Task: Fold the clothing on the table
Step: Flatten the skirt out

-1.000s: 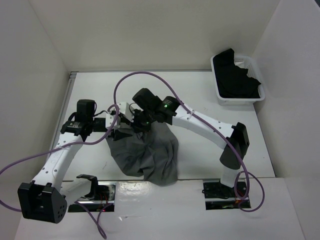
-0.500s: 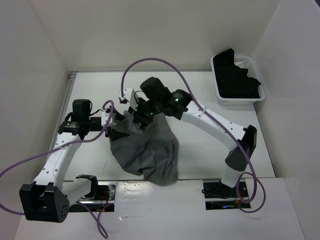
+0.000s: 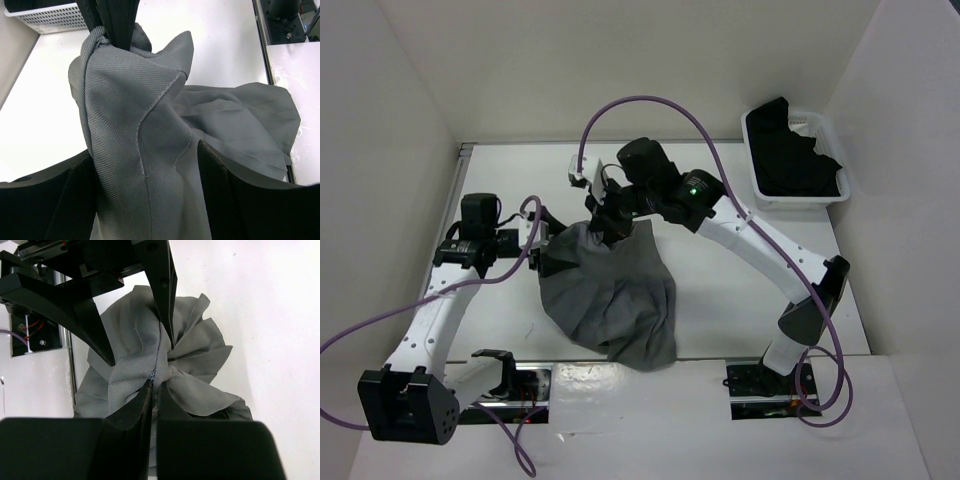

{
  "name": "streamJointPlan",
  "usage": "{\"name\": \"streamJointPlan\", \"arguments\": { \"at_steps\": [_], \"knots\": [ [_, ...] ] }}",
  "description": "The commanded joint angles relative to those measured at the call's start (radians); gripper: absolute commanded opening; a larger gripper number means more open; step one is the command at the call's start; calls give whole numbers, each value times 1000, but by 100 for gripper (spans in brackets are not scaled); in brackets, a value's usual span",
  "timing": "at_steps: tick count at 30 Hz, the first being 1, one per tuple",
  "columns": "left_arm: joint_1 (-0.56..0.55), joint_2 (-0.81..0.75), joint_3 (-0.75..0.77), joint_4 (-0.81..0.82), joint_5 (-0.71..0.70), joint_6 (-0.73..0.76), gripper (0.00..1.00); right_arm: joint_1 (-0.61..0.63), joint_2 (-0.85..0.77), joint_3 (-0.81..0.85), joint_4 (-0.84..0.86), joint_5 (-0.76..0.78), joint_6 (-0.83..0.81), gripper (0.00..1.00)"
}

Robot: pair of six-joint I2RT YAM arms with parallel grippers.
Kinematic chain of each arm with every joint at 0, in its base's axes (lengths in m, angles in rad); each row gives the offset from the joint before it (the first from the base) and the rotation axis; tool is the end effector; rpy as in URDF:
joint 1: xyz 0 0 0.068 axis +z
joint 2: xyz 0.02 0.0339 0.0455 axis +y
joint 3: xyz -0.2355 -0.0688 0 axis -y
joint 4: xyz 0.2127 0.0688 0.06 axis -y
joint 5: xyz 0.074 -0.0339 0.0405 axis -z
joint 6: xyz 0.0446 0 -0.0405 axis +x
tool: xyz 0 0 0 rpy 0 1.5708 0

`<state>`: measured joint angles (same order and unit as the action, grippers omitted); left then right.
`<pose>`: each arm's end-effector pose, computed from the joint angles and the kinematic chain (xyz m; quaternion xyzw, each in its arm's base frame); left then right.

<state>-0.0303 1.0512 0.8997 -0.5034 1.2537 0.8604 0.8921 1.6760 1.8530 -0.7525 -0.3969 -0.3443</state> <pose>0.1907 -0.0482 0.2916 0.5470 0.5439 -0.3371 0.5398 0.2001 0.2756 0.3816 -0.5760 0.6475 0.2934 0.4037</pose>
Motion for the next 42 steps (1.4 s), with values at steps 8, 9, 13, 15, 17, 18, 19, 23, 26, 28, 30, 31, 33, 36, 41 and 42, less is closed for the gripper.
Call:
{"name": "streamJointPlan", "arguments": {
  "at_steps": [8, 9, 13, 15, 17, 18, 19, 23, 26, 28, 30, 31, 33, 36, 41, 42],
  "knots": [
    [13, 13, 84, -7, 118, 9, 78, 33, -21, -3, 67, -57, 16, 0],
    [13, 13, 96, -7, 118, 0, 78, 33, -21, -3, 67, -57, 7, 0],
    [23, 23, 117, -17, 142, 0, 78, 53, -21, -3, 67, -57, -2, 0],
    [23, 23, 140, -17, 167, -21, 78, 53, -21, -14, 67, -57, -2, 0],
    [23, 23, 140, -17, 167, -21, 78, 53, -21, -14, 67, -57, -2, 0],
    [23, 32, 140, -17, 167, -21, 78, 62, -21, -14, 67, -57, -2, 0],
    [23, 32, 140, -17, 167, -21, 78, 62, -12, -14, 67, -57, -2, 0],
    [23, 41, 130, -17, 167, -21, 74, 85, -2, -14, 58, -57, -2, 0],
    [23, 41, 117, -17, 176, -31, 71, 94, 10, 5, 48, -48, -2, 0],
    [23, 41, 117, -17, 176, -40, 67, 105, 23, 5, 39, -48, -2, 0],
    [23, 50, 117, -17, 176, -40, 61, 114, 33, 15, 39, -48, -2, 0],
    [23, 50, 117, -17, 185, -40, 58, 114, 43, 26, 39, -48, -2, 0],
    [23, 50, 108, -17, 185, -40, 43, 114, 53, 35, 30, -48, -2, 0],
    [23, 37, 108, -17, 167, -40, 22, 114, 53, 35, 30, -13, 7, 9],
    [32, 1, 136, -17, 158, -40, 7, 114, 5, -11, 79, 102, 42, 57],
    [47, -8, 136, -17, 158, -50, 7, 114, -21, -21, 88, 133, 42, 70]
  ]
}}
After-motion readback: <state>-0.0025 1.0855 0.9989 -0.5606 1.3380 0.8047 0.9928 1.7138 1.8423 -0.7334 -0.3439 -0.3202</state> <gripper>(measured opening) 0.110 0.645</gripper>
